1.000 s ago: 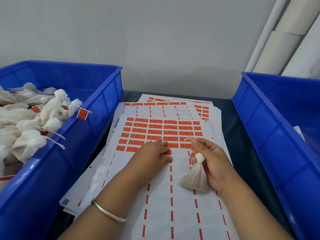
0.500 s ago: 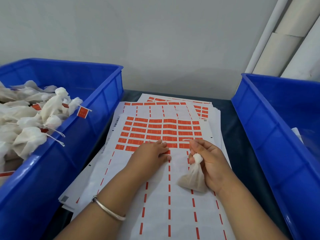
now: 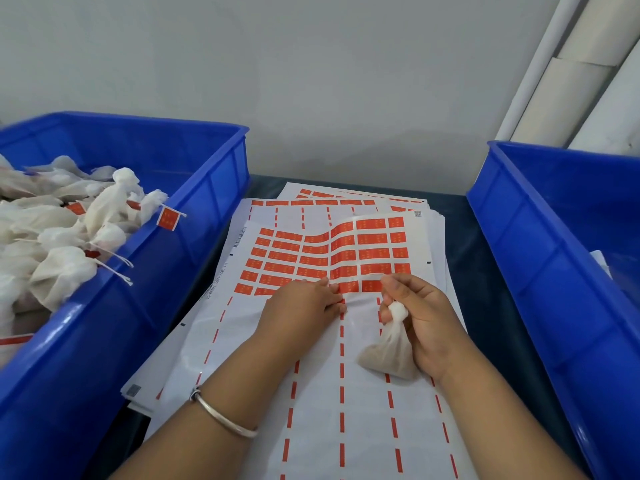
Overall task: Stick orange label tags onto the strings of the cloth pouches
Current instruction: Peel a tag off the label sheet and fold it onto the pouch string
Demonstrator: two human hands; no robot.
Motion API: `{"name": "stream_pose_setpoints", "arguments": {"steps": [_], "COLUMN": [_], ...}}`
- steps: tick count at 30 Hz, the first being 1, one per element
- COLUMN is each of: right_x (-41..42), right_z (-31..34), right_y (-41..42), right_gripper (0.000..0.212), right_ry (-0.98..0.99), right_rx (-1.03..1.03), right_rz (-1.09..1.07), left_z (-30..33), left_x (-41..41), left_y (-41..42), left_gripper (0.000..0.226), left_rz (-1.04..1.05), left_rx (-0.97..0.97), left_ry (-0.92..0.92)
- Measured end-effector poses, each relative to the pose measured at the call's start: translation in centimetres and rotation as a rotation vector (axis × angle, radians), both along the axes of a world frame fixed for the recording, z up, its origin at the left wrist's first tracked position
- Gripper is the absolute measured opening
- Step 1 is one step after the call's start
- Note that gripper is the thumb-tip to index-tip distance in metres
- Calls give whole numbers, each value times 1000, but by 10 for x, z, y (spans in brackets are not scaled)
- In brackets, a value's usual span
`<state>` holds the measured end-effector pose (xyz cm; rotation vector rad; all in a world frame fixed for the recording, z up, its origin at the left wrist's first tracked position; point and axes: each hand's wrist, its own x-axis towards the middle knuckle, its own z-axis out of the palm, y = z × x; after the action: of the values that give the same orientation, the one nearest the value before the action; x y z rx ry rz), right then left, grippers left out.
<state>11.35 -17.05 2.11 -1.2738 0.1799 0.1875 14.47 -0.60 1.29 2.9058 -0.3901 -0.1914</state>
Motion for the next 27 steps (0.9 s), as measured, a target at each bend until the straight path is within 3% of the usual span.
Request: {"name": "stream_pose_setpoints", "arguments": {"steps": [16, 27], "right_x": [0, 1], "right_z": [0, -1], "right_y": [0, 0], "right_gripper": [35, 26], "right_ry": [-6, 0], "right_rx": [0, 16], "right_rz": [5, 18], "left_z": [-4, -7], "left_x": [-2, -4], "left_y": [0, 0], "left_gripper": [40, 35], "left_rz": [6, 5], "left_rx": [-37, -54], "left_ry": [-145, -243]}}
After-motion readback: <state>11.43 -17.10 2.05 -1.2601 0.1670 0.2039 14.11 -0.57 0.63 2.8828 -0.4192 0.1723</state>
